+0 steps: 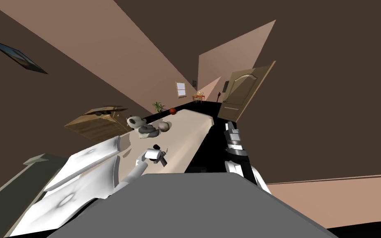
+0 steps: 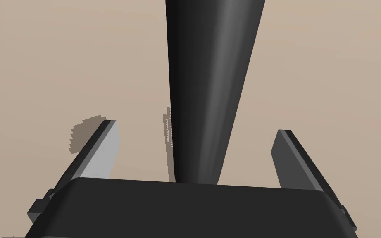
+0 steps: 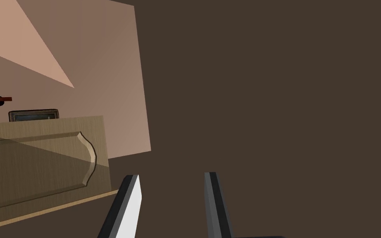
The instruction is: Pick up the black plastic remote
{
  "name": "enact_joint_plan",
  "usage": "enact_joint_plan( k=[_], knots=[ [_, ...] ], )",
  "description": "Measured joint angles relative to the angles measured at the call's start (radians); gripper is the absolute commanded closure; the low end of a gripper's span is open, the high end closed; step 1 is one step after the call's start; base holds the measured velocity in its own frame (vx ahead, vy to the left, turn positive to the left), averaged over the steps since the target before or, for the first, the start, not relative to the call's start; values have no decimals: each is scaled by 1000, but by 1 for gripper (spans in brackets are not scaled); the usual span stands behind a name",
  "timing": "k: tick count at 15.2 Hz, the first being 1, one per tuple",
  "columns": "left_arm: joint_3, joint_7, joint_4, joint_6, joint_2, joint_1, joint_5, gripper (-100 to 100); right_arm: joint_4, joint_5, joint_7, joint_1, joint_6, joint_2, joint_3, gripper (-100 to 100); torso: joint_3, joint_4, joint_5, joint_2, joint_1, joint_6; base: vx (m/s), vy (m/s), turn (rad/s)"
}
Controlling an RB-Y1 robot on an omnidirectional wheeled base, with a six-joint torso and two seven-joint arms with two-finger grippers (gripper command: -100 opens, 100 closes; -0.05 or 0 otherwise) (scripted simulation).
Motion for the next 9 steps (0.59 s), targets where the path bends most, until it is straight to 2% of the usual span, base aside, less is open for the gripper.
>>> enact_joint_plan(
  k=[2, 3, 7, 9],
  knots=[
    [-4, 7, 18, -22, -10, 3, -10, -100, 0, 0, 0, 0, 0, 0, 0, 0, 0, 0, 0, 0, 1, 0, 7, 34, -32],
    [-5, 9, 20, -26, -11, 4, -11, 100, 0, 0, 0, 0, 0, 0, 0, 0, 0, 0, 0, 1, 0, 0, 2, 10, -2],
    [-4, 9, 20, -26, -10, 4, -11, 100, 0, 0, 0, 0, 0, 0, 0, 0, -1, -1, 2, -2, 0, 2, -1, 3, 7],
    [-3, 7, 11, -18, -6, 3, -8, 100, 0, 0, 0, 0, 0, 0, 0, 0, -1, -1, 1, -2, -1, 1, -13, -37, 71]
  ],
)
